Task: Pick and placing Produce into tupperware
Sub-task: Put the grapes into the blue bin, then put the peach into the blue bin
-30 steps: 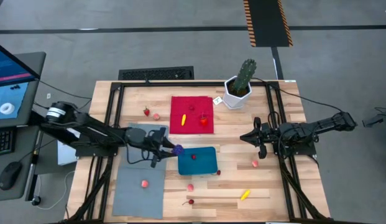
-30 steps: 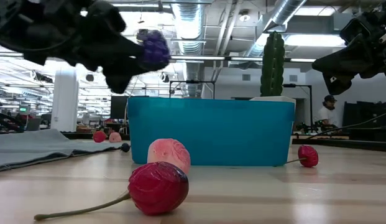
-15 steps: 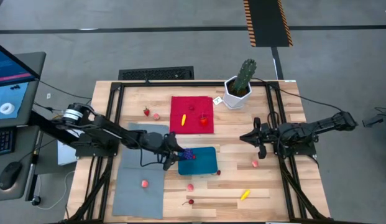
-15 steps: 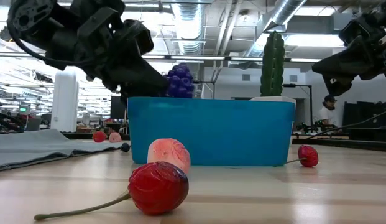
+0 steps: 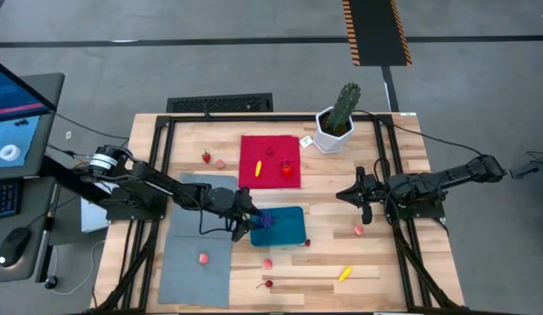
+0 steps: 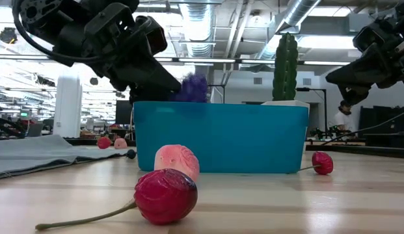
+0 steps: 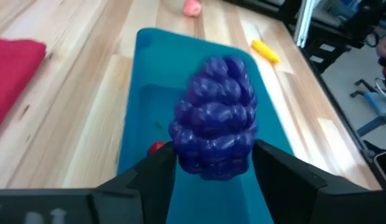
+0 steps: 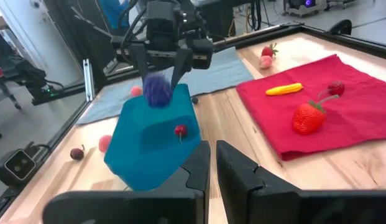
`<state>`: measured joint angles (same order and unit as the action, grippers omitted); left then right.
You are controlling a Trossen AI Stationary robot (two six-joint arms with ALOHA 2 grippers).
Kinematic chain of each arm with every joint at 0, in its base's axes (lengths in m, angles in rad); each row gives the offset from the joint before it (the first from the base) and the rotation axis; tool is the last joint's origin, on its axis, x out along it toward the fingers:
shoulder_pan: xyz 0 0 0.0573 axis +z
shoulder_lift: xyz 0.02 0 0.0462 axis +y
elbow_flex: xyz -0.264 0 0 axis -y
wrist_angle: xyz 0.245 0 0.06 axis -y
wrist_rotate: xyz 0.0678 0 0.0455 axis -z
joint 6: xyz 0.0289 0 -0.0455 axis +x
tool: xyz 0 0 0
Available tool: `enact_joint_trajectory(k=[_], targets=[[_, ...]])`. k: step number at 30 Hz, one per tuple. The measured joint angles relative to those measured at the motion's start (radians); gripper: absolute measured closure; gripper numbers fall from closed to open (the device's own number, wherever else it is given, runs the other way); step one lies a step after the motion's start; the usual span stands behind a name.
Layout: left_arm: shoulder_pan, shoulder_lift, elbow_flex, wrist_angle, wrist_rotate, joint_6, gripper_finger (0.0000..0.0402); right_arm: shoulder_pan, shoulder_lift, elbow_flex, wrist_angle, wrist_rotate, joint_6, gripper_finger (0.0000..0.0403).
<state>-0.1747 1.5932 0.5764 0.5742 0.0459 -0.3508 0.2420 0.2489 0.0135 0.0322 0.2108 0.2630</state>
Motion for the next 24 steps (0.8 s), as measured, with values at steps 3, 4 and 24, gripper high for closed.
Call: enact_joint_trajectory(k=[3, 4, 24], targets=[[-0.001, 0.000, 0.001, -0.011, -0.005, 0.000, 0.0173, 0.000, 0.000, 0.000, 0.001, 0.000, 0.000, 0.0351], [-0.001, 0.000, 0.001, -0.009, -0.005, 0.000, 0.0169, 0.000, 0.000, 0.000, 0.001, 0.000, 0.000, 0.0351], [-0.005, -0.150, -0.011, -0.015, -0.192, 0.172, 0.0158, -0.002, 0.000, 0.000, 0.015, 0.034, -0.009, 0.0351]])
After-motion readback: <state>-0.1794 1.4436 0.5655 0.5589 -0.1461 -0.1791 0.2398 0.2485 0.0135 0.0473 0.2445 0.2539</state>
